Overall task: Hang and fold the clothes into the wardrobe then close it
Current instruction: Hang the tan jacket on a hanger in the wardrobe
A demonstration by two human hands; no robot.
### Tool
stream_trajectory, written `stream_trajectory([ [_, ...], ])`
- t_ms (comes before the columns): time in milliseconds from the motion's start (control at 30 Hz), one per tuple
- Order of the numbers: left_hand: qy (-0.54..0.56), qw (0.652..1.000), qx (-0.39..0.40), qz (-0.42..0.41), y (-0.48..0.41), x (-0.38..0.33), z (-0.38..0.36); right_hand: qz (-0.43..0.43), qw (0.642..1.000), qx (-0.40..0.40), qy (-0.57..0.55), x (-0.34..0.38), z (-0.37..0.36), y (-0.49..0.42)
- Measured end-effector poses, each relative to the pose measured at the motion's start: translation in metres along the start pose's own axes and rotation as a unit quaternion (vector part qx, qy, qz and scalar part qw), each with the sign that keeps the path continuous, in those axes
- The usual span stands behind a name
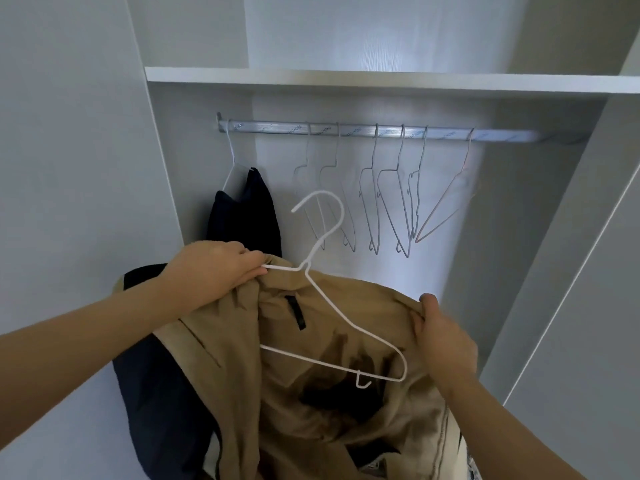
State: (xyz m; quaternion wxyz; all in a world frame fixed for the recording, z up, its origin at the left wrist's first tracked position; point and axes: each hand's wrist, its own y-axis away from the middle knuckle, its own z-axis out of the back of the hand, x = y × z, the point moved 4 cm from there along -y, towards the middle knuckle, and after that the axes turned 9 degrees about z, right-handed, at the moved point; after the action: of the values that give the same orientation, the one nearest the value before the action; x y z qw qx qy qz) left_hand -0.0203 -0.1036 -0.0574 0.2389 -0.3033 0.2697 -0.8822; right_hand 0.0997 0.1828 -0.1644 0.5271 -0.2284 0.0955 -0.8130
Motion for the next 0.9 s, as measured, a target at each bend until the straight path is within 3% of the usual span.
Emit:
stream_trajectory([
  [100,-0.071,0.995,0.055,0.033,0.001,-0.014,-0.014,-0.017,0.998,-0.028,-0.062,0.006,0.005,-0.003],
  [200,-0.101,0.961,0.191,0.173,0.001,-0.014,-0.038,-0.044,0.970,-0.029,-0.236,0.023,0.008,-0.008],
  [267,-0.064,0.941,0.224,0.245,-0.001,-0.014,-0.046,-0.049,0.941,-0.013,-0.335,0.040,0.014,-0.010],
  [433,0.104,0.922,0.112,0.355,0.004,-0.020,-0.037,0.042,0.834,0.163,-0.526,0.095,0.013,0.009],
  [567,0.162,0.912,-0.017,0.378,0.009,-0.017,-0.015,0.099,0.794,0.310,-0.514,0.113,0.011,0.028],
  [633,0.184,0.906,-0.049,0.377,0.012,-0.017,-0.006,0.107,0.770,0.409,-0.477,0.110,0.014,0.034],
  [667,0.198,0.903,-0.055,0.378,0.014,-0.016,-0.003,0.111,0.765,0.423,-0.473,0.109,0.015,0.034],
  [700,0.214,0.898,-0.055,0.381,0.016,-0.016,0.000,0.105,0.774,0.385,-0.492,0.109,0.019,0.032],
  [733,0.233,0.893,-0.051,0.382,0.018,-0.015,0.000,0.085,0.798,0.284,-0.524,0.105,0.024,0.026],
  [800,0.271,0.884,-0.044,0.378,0.020,-0.014,0.002,0.046,0.862,-0.043,-0.502,0.085,0.041,0.012],
  [833,0.286,0.882,-0.046,0.371,0.021,-0.015,0.004,0.057,0.898,-0.150,-0.410,0.080,0.051,0.009],
  [867,0.298,0.882,-0.048,0.361,0.020,-0.016,0.005,0.085,0.930,-0.167,-0.317,0.080,0.056,0.006],
  [900,0.309,0.883,-0.051,0.349,0.019,-0.017,0.007,0.117,0.957,-0.110,-0.242,0.085,0.053,0.004],
])
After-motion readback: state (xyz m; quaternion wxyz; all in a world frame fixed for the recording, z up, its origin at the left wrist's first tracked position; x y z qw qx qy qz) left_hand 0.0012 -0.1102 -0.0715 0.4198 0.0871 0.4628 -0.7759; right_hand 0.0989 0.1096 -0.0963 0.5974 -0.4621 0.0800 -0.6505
